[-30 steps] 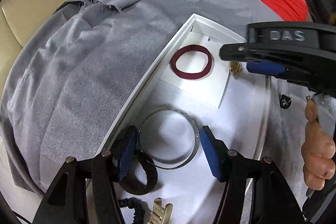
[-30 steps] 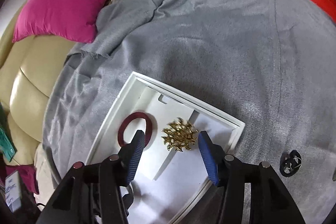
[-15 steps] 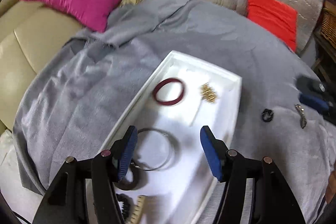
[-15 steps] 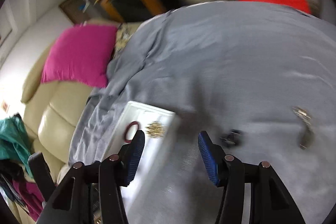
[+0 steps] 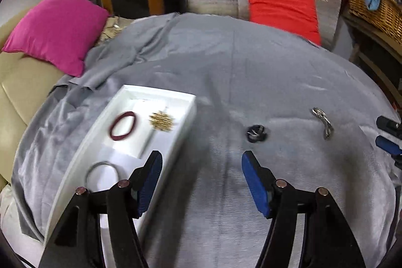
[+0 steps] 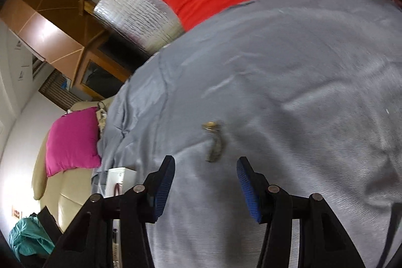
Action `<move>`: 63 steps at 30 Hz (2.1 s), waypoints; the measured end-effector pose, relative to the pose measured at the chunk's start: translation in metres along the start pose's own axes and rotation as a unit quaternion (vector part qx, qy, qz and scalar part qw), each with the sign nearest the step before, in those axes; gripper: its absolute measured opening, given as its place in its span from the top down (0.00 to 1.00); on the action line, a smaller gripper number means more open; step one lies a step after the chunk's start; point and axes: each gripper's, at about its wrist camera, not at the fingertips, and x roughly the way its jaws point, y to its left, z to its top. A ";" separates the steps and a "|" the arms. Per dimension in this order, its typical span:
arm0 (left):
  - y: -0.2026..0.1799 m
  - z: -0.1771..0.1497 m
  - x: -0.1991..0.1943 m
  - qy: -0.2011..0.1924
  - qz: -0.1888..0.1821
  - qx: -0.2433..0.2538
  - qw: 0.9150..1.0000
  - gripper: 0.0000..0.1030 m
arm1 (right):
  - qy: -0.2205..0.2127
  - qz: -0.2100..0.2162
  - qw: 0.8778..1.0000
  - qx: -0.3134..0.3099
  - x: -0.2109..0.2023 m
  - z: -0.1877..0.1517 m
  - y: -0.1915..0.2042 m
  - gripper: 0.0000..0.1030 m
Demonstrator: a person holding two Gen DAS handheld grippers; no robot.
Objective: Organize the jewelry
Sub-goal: 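Grasp the black ring with the left tool while the right tool grasps the gold watch band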
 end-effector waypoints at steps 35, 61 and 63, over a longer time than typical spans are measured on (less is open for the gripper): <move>-0.044 0.019 0.073 0.065 -0.013 0.015 0.998 0.35 | 0.046 -0.056 0.997 -0.024 0.089 0.010 0.004 0.53; -0.065 0.029 0.108 0.085 -0.063 0.013 0.994 0.92 | 0.003 -0.110 0.982 -0.155 0.100 -0.002 0.038 0.96; -0.065 0.028 0.105 0.084 -0.074 0.012 0.994 0.92 | 0.004 -0.102 0.984 -0.150 0.097 -0.002 0.037 0.96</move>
